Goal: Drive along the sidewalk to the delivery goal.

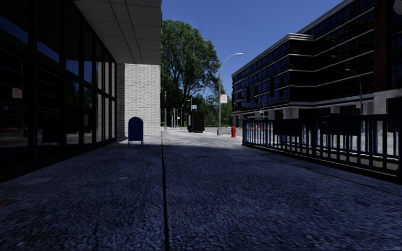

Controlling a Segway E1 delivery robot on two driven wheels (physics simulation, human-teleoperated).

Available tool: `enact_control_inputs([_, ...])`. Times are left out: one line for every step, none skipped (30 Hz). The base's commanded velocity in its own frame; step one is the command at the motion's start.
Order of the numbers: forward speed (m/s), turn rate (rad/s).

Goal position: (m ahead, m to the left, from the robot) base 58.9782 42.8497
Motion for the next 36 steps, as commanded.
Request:
enact_control_inputs([2.00,0.00])
enact_control_inputs([2.00,0.00])
enact_control_inputs([2.00,0.00])
enact_control_inputs([2.00,0.00])
enact_control_inputs([2.00,0.00])
enact_control_inputs([2.00,0.00])
enact_control_inputs([2.00,0.00])
enact_control_inputs([2.00,0.00])
enact_control_inputs([2.00,0.00])
enact_control_inputs([2.00,0.00])
enact_control_inputs([2.00,0.00])
enact_control_inputs([2.00,0.00])
enact_control_inputs([2.00,0.00])
enact_control_inputs([2.00,0.00])
enact_control_inputs([2.00,0.00])
enact_control_inputs([2.00,0.00])
enact_control_inputs([2.00,0.00])
enact_control_inputs([2.00,0.00])
enact_control_inputs([2.00,0.00])
enact_control_inputs([2.00,0.00])
enact_control_inputs([2.00,0.00])
enact_control_inputs([2.00,0.00])
enact_control_inputs([2.00,0.00])
enact_control_inputs([2.00,0.00])
enact_control_inputs([2.00,0.00])
enact_control_inputs([2.00,0.00])
enact_control_inputs([2.00,0.00])
enact_control_inputs([2.00,0.00])
enact_control_inputs([2.00,0.00])
enact_control_inputs([2.00,0.00])
enact_control_inputs([2.00,0.00])
enact_control_inputs([2.00,0.00])
enact_control_inputs([2.00,0.00])
enact_control_inputs([2.00,0.00])
enact_control_inputs([2.00,0.00])
enact_control_inputs([2.00,0.00])
